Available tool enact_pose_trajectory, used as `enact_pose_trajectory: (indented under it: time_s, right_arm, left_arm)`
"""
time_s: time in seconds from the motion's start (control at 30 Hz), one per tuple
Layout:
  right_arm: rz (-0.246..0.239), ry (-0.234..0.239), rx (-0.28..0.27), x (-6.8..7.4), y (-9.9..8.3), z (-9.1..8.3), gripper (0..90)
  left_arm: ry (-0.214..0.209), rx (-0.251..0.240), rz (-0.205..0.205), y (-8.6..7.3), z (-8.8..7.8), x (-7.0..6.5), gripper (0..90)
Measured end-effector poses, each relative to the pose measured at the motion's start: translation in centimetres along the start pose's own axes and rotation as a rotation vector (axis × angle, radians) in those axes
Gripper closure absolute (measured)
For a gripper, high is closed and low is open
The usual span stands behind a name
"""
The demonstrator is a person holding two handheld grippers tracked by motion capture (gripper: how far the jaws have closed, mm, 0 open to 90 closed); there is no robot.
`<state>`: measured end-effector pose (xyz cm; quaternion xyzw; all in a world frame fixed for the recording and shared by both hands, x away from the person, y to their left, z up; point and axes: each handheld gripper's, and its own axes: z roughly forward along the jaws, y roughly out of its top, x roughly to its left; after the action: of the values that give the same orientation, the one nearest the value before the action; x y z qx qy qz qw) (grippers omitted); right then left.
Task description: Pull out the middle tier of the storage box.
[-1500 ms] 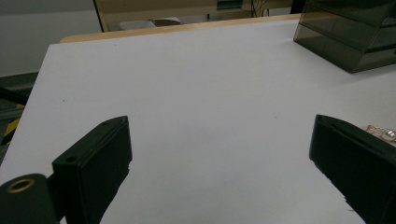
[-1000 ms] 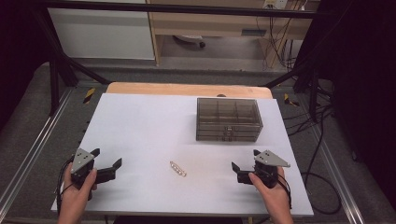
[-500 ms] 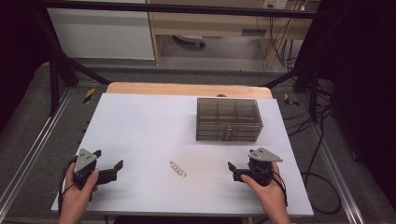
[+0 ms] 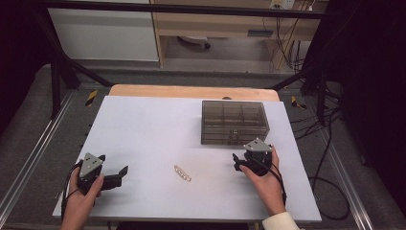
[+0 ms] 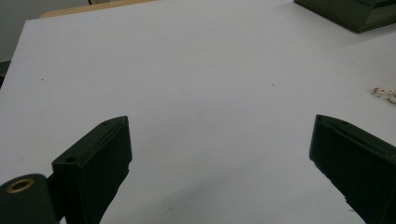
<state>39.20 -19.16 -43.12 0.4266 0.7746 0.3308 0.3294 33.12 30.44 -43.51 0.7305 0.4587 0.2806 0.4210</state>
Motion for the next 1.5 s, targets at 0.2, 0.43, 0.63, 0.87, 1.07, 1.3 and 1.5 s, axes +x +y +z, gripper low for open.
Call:
enact_pose_trajectory:
  time_s: [0.2, 0.43, 0.63, 0.87, 1.07, 1.3, 1.5]
  right_arm:
    - [-0.193, -0.137, -0.020, 1.1, 1.1, 0.5, 27.3]
    - [-0.490, -0.228, -0.019, 3.4, 0.9, 0.6, 48.6]
    - [-0.736, -0.317, 0.005, 4.9, 0.7, 1.5, 59.7]
    - [-0.906, -0.379, 0.019, 6.0, 0.8, 2.6, 67.0]
    - [-0.986, -0.409, 0.035, 6.3, 0.8, 3.3, 72.1]
    - [-1.019, -0.436, 0.042, 6.4, 0.8, 4.0, 73.7]
    - [-1.048, -0.435, 0.040, 6.5, 0.8, 4.5, 74.0]
  left_arm:
    - [-0.006, 0.012, 0.008, 0.0, 0.2, -0.1, 5.6]
    - [-0.011, 0.019, 0.010, -0.1, 0.2, -0.2, 5.6]
    - [-0.016, 0.023, 0.015, -0.1, 0.3, -0.3, 5.6]
    - [-0.025, 0.025, 0.012, -0.1, 0.4, -0.3, 5.7]
    - [-0.031, 0.027, 0.016, -0.1, 0.4, -0.4, 5.7]
    - [-0.031, 0.031, 0.023, -0.1, 0.5, -0.4, 5.9]
    - [-0.034, 0.034, 0.022, -0.1, 0.5, -0.5, 5.9]
